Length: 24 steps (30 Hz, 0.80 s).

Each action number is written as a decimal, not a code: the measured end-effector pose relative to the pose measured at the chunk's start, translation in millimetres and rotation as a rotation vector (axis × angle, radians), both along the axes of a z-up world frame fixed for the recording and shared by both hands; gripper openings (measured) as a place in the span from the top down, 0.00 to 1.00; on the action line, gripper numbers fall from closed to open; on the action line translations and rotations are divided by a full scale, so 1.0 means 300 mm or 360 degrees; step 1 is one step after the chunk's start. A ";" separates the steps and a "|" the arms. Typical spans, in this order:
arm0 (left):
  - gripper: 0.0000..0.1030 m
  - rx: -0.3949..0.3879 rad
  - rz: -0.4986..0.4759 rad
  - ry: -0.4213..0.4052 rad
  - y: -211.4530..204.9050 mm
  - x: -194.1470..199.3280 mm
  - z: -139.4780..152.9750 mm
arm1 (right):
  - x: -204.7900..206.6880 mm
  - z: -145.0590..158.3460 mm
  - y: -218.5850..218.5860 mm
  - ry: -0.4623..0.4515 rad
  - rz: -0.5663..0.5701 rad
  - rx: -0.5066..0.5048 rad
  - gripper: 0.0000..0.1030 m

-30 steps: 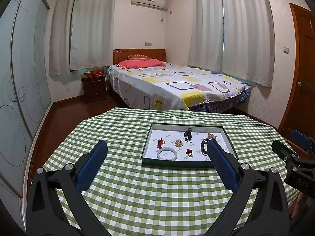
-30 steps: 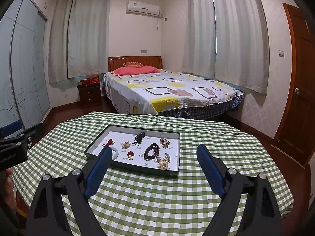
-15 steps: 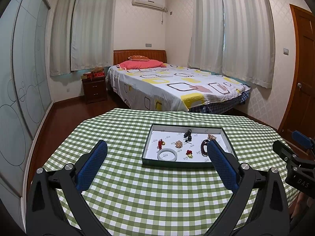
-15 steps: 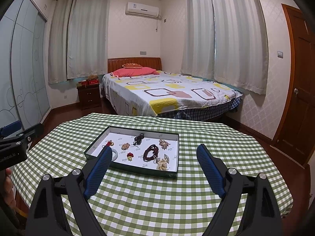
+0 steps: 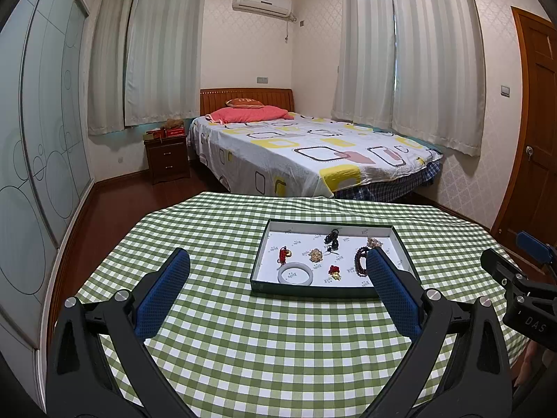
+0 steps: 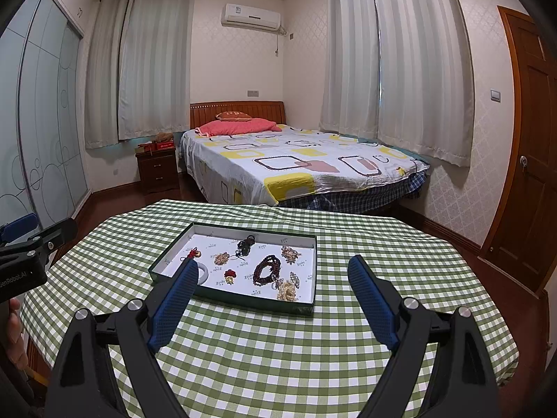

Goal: Organize jewelry

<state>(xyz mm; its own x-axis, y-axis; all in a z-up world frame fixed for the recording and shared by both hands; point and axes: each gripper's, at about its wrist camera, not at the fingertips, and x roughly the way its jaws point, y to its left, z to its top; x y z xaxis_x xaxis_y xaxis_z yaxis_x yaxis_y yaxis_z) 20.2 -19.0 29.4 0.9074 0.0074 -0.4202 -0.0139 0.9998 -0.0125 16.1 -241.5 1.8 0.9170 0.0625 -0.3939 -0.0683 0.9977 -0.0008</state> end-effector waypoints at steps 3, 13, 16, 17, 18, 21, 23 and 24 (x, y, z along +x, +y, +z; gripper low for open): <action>0.04 -0.0001 -0.0002 0.0003 -0.001 0.001 -0.001 | -0.001 -0.001 -0.002 0.0002 0.0000 0.0001 0.18; 0.04 -0.0004 -0.0010 -0.0002 -0.003 -0.003 -0.002 | -0.002 -0.003 -0.001 0.0007 0.0002 0.0000 0.18; 0.04 -0.0003 -0.0008 -0.0002 -0.003 -0.003 -0.001 | -0.002 -0.003 -0.001 0.0007 0.0002 0.0001 0.18; 0.04 -0.0003 -0.0009 -0.0002 -0.003 -0.003 -0.001 | -0.002 -0.003 -0.001 0.0007 0.0002 0.0000 0.18; 0.04 -0.0003 -0.0008 -0.0002 -0.003 -0.003 -0.002 | -0.002 -0.003 -0.001 0.0007 0.0002 0.0000 0.18; 0.04 -0.0004 -0.0008 -0.0006 -0.003 -0.004 -0.002 | -0.002 -0.004 -0.001 0.0009 0.0001 0.0001 0.18; 0.04 -0.0004 -0.0008 -0.0006 -0.003 -0.003 -0.001 | -0.003 -0.004 0.001 0.0011 0.0001 0.0001 0.18; 0.04 -0.0005 -0.0008 -0.0006 -0.003 -0.004 -0.001 | -0.003 -0.004 0.002 0.0011 0.0002 0.0001 0.18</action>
